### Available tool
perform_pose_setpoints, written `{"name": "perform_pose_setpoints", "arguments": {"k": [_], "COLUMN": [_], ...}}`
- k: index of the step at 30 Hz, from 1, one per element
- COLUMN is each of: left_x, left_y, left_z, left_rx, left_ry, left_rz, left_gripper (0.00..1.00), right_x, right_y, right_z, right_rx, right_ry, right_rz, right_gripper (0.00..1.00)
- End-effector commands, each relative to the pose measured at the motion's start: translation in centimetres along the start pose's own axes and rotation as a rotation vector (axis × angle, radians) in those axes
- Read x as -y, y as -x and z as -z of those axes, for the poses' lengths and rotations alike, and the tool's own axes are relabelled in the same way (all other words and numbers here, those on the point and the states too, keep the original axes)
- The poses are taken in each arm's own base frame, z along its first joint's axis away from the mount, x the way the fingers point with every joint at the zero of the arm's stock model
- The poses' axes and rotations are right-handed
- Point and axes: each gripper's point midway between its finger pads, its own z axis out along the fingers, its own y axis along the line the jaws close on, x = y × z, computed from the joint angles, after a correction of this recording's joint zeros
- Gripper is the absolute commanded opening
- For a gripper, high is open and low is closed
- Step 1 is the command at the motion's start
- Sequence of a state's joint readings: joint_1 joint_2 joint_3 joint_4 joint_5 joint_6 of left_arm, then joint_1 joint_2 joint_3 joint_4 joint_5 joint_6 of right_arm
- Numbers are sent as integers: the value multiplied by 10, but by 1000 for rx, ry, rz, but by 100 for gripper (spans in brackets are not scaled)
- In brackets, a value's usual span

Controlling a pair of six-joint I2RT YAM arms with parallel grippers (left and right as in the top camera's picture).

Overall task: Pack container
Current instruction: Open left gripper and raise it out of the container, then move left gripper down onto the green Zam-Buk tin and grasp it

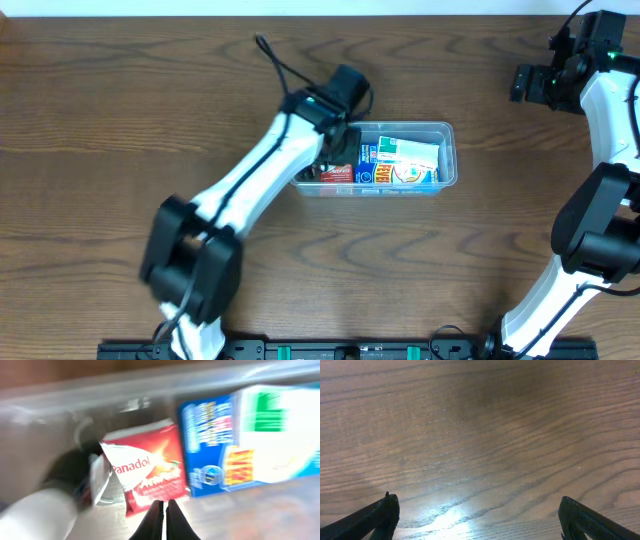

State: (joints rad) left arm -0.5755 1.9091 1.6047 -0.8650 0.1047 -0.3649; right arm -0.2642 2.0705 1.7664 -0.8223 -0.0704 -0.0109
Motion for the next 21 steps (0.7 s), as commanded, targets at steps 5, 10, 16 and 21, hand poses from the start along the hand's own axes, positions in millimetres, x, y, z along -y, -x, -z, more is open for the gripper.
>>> {"name": "perform_pose_setpoints", "arguments": {"k": [5,10,16,21], "left_x": [-41,-101,-164,-197], "left_y": [35,27,4,-18], "left_z": [124,157,147,120], "left_rx": [299,323,217,146], "left_ry": [40,151,240,280], "left_rz": [51,169,359,458], "left_gripper": [6,14,73,98], "right_x": [3,3,3,3], "right_y": [2,2,2,2], "right_z": [2,2,2,2], "right_rx": [7,7,7,6], "right_ry": [-5,-5,-5,-5], "right_rz": [-10,-10,-10,-10], "right_gripper": [99,99,99,99]}}
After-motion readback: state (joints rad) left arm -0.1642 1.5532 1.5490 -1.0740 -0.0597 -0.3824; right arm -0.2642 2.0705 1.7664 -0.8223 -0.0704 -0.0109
